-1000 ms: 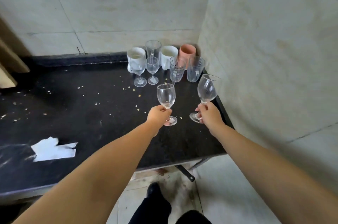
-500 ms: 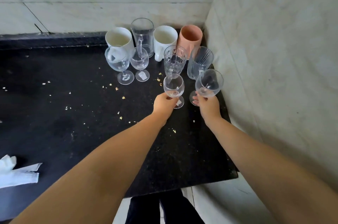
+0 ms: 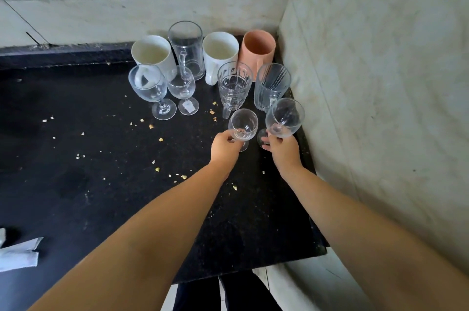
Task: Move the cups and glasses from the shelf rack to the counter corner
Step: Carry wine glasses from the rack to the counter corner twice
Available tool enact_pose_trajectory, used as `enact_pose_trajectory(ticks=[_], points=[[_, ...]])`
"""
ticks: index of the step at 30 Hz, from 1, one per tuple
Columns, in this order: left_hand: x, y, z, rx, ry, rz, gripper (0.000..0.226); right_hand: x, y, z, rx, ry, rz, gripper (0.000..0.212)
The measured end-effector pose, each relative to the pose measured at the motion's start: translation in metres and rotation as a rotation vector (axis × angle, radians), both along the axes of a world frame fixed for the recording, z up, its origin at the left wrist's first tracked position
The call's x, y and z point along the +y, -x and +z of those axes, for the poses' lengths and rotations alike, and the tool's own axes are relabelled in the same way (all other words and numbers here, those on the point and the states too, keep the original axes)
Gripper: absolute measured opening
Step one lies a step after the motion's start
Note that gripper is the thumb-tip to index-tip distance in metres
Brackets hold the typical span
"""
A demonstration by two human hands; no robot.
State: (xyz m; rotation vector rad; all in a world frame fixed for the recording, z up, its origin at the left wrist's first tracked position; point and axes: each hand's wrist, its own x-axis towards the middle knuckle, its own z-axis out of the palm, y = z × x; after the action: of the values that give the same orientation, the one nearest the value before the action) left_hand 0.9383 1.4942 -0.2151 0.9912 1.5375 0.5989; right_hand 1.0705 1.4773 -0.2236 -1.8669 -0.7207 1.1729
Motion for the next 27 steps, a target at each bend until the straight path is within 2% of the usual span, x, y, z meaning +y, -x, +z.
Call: enact_pose_trajectory(ticks=[3,8,13,16,18,22,24,27], points=[[0.000,0.003,0.001,0.028,-0.019,-0.054,0.013,-0.003,0.001,0.004,-0.011,0.007,0.000,0.035],[-0.007,0.018,0.008,0.104,-0.003,-0.088,0.036,-0.017,0.003,0.010,-0.062,-0.006,-0.016,0.038],[-0.016,0.040,0.031,0.157,-0.042,-0.093,0.040,-0.037,0.010,0.026,-0.045,0.062,-0.014,0.041],[-0.019,0.052,0.045,0.197,-0.106,-0.136,0.038,-0.048,0.017,0.033,-0.080,0.223,0.160,0.036],[-0.024,0.062,0.057,0.276,-0.161,-0.229,0.038,-0.055,0.026,0.043,-0.177,0.295,0.318,0.033],[-0.041,0.082,0.076,0.542,-0.197,-0.430,0.038,-0.063,0.046,0.065,-0.627,0.221,0.714,0.029],[-0.052,0.092,0.088,0.657,-0.203,-0.470,0.038,-0.066,0.057,0.077,-0.759,0.186,0.872,0.023],[-0.068,0.107,0.102,0.825,-0.220,-0.498,0.037,-0.066,0.074,0.092,-0.885,0.178,0.989,0.020]])
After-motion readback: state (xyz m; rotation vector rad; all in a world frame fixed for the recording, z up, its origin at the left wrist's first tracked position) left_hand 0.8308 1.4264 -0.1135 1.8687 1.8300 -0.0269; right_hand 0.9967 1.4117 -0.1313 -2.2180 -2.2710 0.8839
